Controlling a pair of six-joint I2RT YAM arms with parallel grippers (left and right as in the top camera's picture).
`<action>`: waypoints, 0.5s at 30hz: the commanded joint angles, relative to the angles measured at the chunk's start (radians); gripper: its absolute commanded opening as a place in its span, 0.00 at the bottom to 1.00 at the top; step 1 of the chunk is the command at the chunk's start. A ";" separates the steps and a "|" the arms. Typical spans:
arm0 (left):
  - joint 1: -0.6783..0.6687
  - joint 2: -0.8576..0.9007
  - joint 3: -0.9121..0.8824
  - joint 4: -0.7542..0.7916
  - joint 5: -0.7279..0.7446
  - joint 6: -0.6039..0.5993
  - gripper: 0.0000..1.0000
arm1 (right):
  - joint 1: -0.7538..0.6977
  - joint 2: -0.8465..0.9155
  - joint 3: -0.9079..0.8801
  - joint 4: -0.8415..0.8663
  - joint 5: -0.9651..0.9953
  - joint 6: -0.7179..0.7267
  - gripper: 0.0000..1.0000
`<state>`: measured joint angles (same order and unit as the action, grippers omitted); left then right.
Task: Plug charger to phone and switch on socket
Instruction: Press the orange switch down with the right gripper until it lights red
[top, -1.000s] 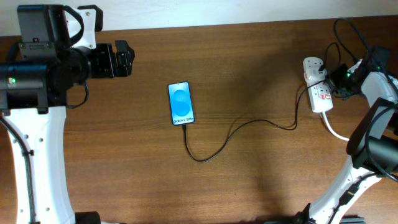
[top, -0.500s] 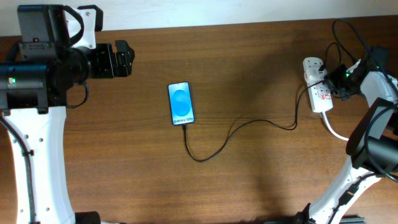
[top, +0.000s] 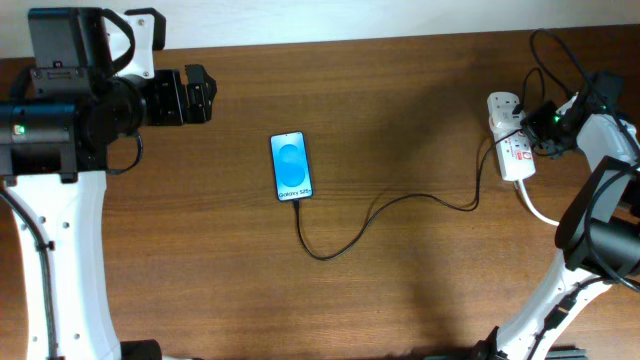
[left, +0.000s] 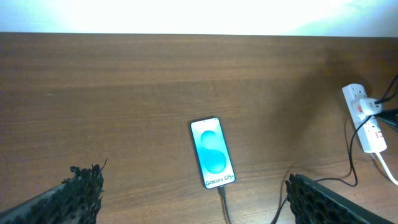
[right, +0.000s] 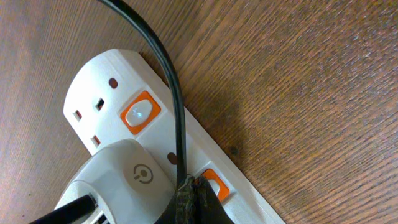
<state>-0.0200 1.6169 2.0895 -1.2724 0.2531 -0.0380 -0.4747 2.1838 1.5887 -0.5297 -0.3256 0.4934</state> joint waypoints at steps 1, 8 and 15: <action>0.003 -0.006 0.012 0.002 -0.008 0.001 0.99 | 0.042 0.029 -0.003 -0.018 -0.051 -0.010 0.04; 0.003 -0.006 0.012 0.002 -0.007 0.001 0.99 | 0.050 0.077 -0.004 -0.016 -0.129 -0.004 0.04; 0.003 -0.006 0.012 0.002 -0.007 0.001 0.99 | 0.056 0.095 -0.004 -0.061 -0.161 -0.003 0.04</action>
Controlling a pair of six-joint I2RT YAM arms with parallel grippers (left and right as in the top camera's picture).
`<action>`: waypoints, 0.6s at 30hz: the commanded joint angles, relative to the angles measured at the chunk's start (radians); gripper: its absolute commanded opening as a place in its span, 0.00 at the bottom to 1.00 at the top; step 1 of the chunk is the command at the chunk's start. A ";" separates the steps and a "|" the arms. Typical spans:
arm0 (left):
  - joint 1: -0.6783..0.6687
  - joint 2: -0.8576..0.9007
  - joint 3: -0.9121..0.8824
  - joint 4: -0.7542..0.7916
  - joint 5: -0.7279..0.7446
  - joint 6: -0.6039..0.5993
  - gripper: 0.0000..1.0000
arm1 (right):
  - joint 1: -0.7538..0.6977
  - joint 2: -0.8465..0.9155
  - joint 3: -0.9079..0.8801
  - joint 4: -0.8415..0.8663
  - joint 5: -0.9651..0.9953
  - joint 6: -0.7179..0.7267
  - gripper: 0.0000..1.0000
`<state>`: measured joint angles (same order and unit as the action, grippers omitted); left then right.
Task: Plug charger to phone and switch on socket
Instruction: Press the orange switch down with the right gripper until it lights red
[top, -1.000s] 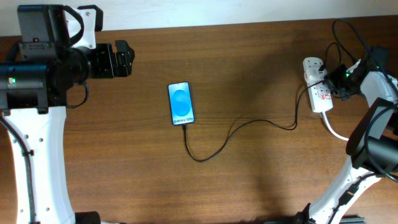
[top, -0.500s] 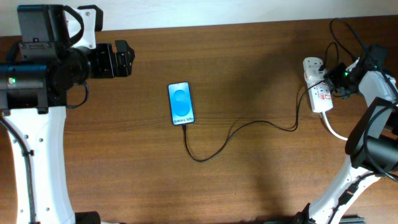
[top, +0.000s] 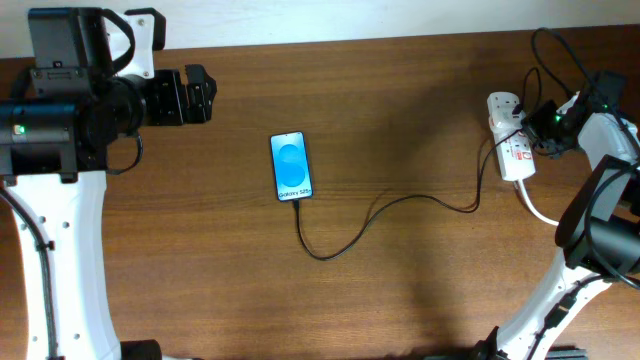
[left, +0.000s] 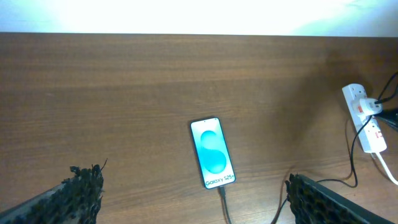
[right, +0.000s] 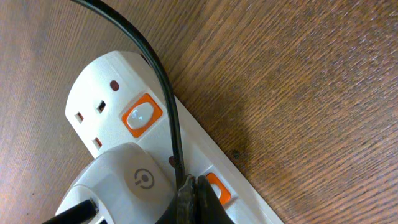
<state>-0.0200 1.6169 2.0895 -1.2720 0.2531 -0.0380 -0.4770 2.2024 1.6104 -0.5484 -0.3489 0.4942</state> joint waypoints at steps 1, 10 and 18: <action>0.003 -0.006 0.012 0.002 -0.008 0.001 0.99 | 0.061 0.077 -0.026 -0.047 -0.137 -0.003 0.04; 0.003 -0.006 0.012 0.002 -0.007 0.001 0.99 | 0.102 0.077 -0.027 -0.100 -0.130 0.021 0.04; 0.003 -0.006 0.012 0.002 -0.007 0.001 0.99 | 0.095 0.077 -0.027 -0.103 -0.065 0.061 0.04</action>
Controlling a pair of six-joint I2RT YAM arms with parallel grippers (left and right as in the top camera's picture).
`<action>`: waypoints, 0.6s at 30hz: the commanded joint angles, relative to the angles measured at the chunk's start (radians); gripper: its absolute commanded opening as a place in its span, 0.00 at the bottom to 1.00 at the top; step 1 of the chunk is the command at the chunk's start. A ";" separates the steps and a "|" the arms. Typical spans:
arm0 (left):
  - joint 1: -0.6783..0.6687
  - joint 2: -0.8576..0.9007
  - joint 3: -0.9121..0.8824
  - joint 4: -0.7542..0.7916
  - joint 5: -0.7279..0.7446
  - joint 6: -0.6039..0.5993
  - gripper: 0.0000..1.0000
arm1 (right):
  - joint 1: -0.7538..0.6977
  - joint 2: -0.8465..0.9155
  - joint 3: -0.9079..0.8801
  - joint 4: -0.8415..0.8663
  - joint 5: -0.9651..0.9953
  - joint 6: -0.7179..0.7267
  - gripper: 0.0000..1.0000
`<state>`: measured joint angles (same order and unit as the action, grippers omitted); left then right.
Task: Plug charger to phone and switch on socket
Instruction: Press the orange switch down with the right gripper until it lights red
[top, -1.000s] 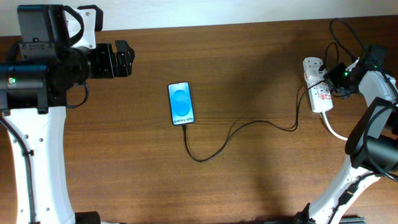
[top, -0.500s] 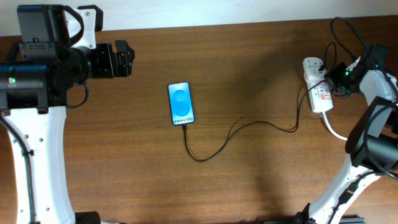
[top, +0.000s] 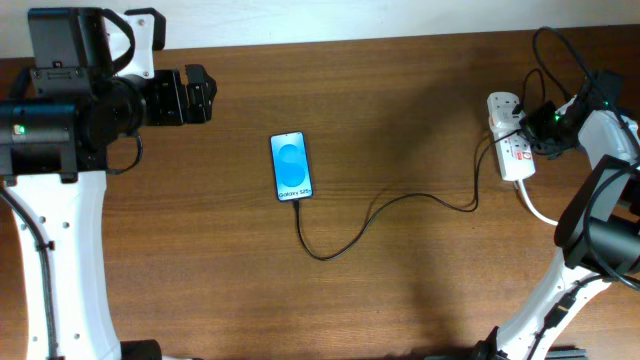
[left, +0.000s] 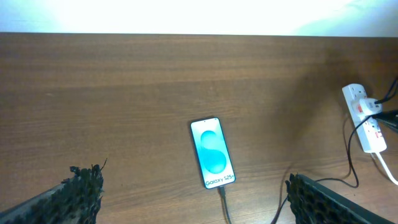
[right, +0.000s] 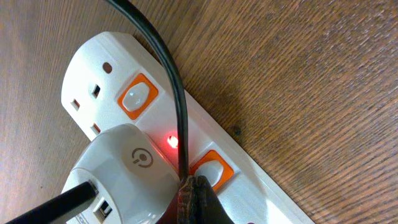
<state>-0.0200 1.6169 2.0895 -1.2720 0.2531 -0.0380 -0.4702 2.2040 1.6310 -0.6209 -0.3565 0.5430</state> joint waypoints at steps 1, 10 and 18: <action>0.003 -0.006 0.012 0.002 -0.007 0.001 0.99 | 0.079 0.074 -0.047 -0.032 -0.054 0.012 0.04; 0.003 -0.006 0.012 0.002 -0.007 0.001 0.99 | -0.142 -0.135 -0.021 -0.142 -0.026 -0.051 0.04; 0.003 -0.006 0.012 0.002 -0.008 0.001 0.99 | -0.167 -0.477 -0.021 -0.268 -0.080 -0.254 0.04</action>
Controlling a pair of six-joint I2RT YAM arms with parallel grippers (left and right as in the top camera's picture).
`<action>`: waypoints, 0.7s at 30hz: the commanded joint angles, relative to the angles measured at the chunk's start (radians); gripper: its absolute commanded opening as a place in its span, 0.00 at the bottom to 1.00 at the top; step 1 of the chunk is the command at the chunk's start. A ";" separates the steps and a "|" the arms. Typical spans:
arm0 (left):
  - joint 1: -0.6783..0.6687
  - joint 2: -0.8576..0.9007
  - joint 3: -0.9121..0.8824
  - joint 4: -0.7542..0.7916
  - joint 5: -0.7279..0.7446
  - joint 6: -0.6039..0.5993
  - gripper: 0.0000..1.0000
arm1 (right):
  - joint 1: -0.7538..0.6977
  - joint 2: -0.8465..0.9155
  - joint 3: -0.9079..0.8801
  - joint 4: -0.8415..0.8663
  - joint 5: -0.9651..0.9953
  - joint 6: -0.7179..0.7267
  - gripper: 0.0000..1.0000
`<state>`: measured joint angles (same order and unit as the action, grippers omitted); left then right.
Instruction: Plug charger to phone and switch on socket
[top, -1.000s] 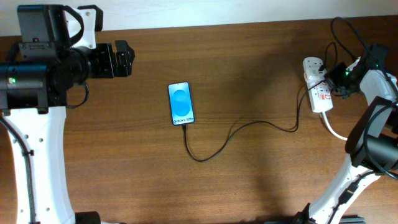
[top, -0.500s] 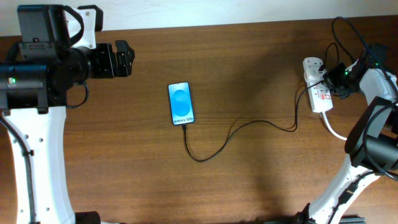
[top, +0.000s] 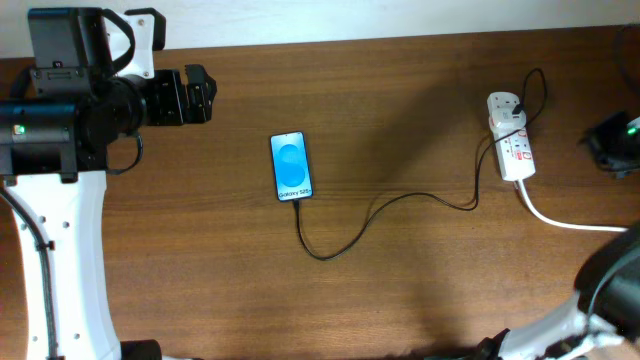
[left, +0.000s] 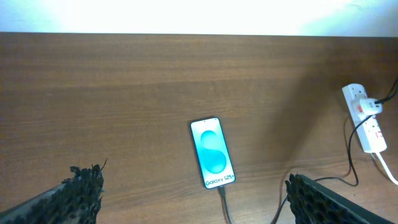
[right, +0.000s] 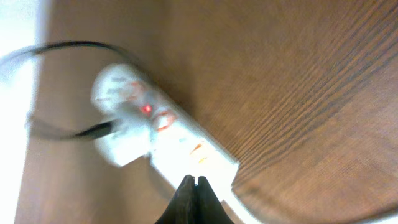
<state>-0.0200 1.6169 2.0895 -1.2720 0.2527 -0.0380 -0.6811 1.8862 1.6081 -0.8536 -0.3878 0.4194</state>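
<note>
The phone (top: 291, 166) lies screen up, lit blue, mid-table, with the black charger cable (top: 350, 232) in its lower end; it also shows as the phone (left: 212, 152). The cable runs right to the white power strip (top: 510, 140). In the blurred right wrist view the strip (right: 155, 130) shows a red light lit. My right gripper (right: 194, 182) is shut on nothing, well above and to the right of the strip; at the overhead view's right edge it is the dark gripper (top: 612, 140). My left gripper (top: 205, 93) is open at the far left, high above the table.
The strip's white mains lead (top: 560, 218) runs off to the right across the brown wooden table (top: 420, 290). A pale wall borders the table's far edge.
My right gripper was at the strip's orange switch with its tips touching it. Now it is away to the right and higher, with the strip small and blurred below it. The red light stays on.
My shut right gripper stood at the strip's second orange switch with no light on. Then the red light beside that switch was lit. Now the gripper is off the strip at the right edge. Phone, cable and left arm have not moved.
</note>
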 joint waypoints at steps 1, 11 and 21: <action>0.003 -0.006 0.012 0.002 -0.007 0.001 0.99 | 0.060 -0.204 0.002 -0.054 -0.063 -0.153 0.04; 0.003 -0.006 0.012 0.002 -0.007 0.001 0.99 | 0.355 -0.579 0.002 -0.288 -0.079 -0.364 0.09; 0.003 -0.006 0.012 0.002 -0.007 0.001 0.99 | 0.576 -0.803 0.001 -0.536 -0.072 -0.356 0.99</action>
<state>-0.0200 1.6169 2.0895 -1.2724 0.2531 -0.0380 -0.1265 1.1091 1.6081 -1.3544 -0.4622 0.0731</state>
